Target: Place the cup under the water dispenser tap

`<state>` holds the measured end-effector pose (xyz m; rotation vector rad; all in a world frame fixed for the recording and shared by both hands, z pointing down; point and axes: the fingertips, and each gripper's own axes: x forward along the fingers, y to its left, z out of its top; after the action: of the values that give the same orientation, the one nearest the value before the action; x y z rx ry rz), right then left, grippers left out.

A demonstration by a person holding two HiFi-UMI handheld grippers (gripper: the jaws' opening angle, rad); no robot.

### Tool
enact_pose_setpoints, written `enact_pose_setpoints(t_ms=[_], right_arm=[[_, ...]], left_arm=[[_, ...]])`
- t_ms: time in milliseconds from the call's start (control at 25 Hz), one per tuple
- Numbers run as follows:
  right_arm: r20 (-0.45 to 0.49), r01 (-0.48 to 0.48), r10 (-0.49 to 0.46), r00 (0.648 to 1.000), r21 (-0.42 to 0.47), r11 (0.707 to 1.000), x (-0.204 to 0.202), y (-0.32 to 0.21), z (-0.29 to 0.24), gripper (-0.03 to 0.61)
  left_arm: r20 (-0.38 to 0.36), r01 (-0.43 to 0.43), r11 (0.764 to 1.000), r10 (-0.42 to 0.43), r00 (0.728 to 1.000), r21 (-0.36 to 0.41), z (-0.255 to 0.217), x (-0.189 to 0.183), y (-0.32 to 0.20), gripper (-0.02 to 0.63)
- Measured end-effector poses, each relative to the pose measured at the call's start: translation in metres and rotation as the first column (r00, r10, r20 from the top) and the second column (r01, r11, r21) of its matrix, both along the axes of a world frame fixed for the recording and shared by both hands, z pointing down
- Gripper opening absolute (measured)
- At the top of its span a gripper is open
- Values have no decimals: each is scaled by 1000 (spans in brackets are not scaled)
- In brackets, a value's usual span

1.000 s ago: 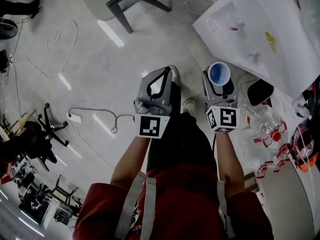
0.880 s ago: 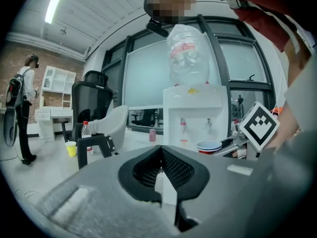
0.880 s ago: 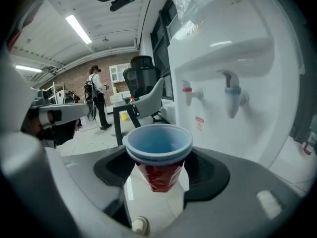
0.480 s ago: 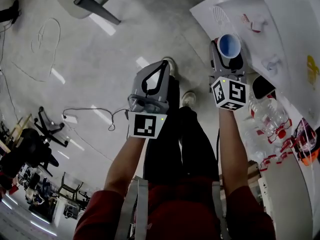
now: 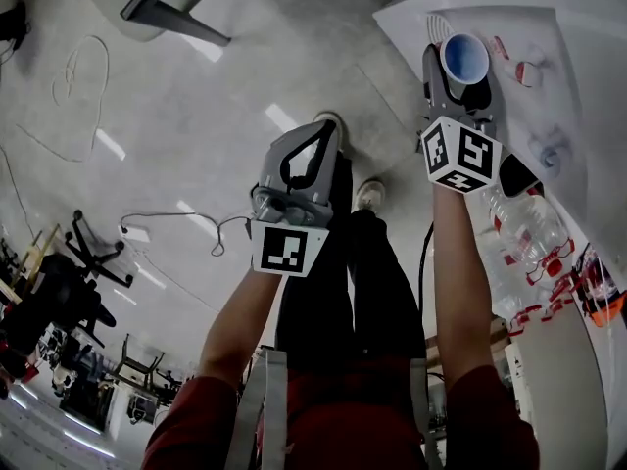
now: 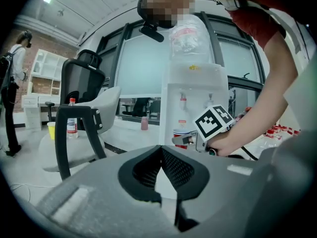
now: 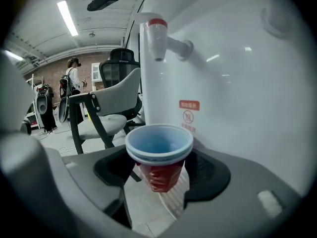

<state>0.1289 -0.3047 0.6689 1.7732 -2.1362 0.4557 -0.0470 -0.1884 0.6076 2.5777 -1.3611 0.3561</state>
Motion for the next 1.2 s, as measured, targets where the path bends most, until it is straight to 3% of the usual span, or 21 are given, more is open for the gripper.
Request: enact_pose_setpoints(t_ms=[360,480,760,1200], right_arm=[[-100,-6,10,995,33,999,1,-7,10,308],[-91,-21,22,996,17,1000,2,-6,13,311],[-56,-30,27,998,-44,999,-1,5,23,414],[-16,13,-15,1000,-119,993,-8,70,2,416]], left_arm=[[-6,-21,1000,21,1000,0,7,-1,-4,0],[1,-28,1000,28,1000,-10,11,-1,-2,0],[17,-53,998,54,998,-14,9,2,2,0],[1,9,1000,-9,1000,25,-39,2,9,0]])
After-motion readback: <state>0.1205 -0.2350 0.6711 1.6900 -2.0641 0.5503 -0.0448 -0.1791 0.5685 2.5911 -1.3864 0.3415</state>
